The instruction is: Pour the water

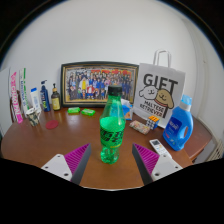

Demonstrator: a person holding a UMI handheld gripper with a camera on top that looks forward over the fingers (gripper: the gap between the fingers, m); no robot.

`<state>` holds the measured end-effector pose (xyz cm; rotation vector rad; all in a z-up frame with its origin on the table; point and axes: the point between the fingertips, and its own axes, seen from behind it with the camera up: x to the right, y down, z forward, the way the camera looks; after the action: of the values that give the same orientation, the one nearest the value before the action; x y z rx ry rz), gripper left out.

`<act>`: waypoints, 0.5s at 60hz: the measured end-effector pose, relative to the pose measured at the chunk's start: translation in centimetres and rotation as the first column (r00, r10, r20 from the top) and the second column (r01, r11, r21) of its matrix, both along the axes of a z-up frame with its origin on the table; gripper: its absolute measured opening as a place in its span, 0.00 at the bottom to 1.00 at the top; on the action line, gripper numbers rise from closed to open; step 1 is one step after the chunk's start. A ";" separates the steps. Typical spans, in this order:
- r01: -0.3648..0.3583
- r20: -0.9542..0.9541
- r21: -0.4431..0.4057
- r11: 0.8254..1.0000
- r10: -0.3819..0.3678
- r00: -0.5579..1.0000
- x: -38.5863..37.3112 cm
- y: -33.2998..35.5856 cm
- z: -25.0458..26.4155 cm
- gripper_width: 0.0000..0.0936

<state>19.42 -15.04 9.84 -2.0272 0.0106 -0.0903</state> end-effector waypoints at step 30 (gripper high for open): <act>-0.024 -0.054 0.107 0.994 0.030 0.998 0.5 8.5 -3.1 0.52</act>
<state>19.92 -6.56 6.75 -1.9223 0.0228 -0.0160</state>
